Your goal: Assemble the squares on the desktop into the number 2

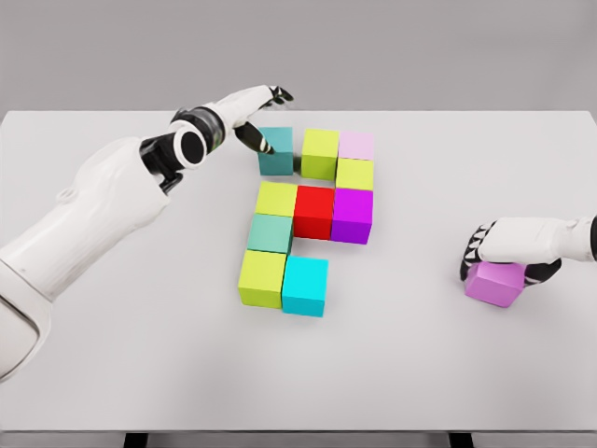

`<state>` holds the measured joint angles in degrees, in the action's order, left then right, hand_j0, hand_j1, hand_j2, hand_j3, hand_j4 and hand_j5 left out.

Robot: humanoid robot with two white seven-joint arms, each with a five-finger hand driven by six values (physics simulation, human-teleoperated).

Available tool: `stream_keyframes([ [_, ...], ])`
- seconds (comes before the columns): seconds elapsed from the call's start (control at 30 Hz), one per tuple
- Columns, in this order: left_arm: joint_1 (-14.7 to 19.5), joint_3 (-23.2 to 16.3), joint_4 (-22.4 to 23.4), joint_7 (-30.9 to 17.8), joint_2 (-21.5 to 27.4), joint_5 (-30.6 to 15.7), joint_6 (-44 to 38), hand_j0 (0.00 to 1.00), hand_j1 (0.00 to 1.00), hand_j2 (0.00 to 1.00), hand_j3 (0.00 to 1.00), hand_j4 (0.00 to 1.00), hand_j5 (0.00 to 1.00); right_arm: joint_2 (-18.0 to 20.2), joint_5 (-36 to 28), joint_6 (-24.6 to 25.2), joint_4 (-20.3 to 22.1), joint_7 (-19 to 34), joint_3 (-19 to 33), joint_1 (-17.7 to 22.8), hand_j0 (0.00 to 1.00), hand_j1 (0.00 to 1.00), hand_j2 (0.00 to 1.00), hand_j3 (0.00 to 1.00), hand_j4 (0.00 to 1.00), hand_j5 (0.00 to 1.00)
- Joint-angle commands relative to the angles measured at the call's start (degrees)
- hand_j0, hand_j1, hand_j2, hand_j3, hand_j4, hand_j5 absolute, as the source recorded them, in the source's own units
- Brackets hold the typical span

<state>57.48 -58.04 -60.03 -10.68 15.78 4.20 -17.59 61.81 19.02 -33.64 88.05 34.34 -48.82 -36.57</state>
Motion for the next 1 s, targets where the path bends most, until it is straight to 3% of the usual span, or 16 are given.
stream_keyframes([
  [0.0,0.00,0.04,-2.11,-0.04,2.06,-0.25,0.81,0.92,0.92,0.92,0.92,0.92,0.92,-0.11,1.55,-1.36,0.01,0.66,-0.75,0.01,0.51,0.51,0.51,0.51,0.51,0.51],
  [0.17,0.53,0.12,-3.25,-0.13,6.10,-1.48,0.63,0.94,0.94,0.94,0.94,0.94,0.94,-1.17,1.20,-1.36,-0.07,0.66,-0.22,-0.35,0.47,0.47,0.47,0.47,0.47,0.47],
  [0.2,0.62,0.12,-2.03,-0.04,6.46,-1.39,0.11,0.94,0.94,0.94,0.94,0.94,0.94,-1.78,1.02,-1.36,-0.16,0.66,-0.13,-0.35,0.47,0.47,0.47,0.47,0.47,0.47],
  [0.33,1.58,0.30,10.28,0.57,1.45,2.65,-0.07,0.94,0.94,0.94,0.94,0.94,0.94,-3.10,0.93,-1.36,-0.16,0.66,0.04,-1.22,0.48,0.48,0.48,0.48,0.48,0.48],
  [0.43,1.67,0.30,12.57,3.37,-0.22,3.71,-0.07,0.93,0.93,0.93,0.93,0.93,0.93,-3.10,-1.44,-1.36,-0.16,0.66,0.92,-1.66,0.48,0.48,0.48,0.48,0.48,0.48],
  [0.57,1.67,0.39,12.75,4.17,-1.28,4.06,0.45,0.93,0.93,0.93,0.93,0.93,0.93,-2.75,-2.76,-1.36,0.71,0.66,2.94,-2.72,0.49,0.49,0.49,0.49,0.49,0.49],
  [0.73,1.58,0.56,12.13,4.17,-1.98,3.62,2.12,0.94,0.94,0.94,0.94,0.94,0.94,-2.75,-2.67,-1.36,7.92,0.66,2.15,-3.07,0.49,0.49,0.49,0.49,0.49,0.49],
  [0.97,1.58,0.56,12.22,4.09,-2.33,3.62,5.20,0.94,0.94,0.94,0.94,0.94,0.94,-7.23,-2.67,-1.36,9.59,0.66,-1.01,-4.21,0.49,0.49,0.49,0.49,0.49,0.49],
])
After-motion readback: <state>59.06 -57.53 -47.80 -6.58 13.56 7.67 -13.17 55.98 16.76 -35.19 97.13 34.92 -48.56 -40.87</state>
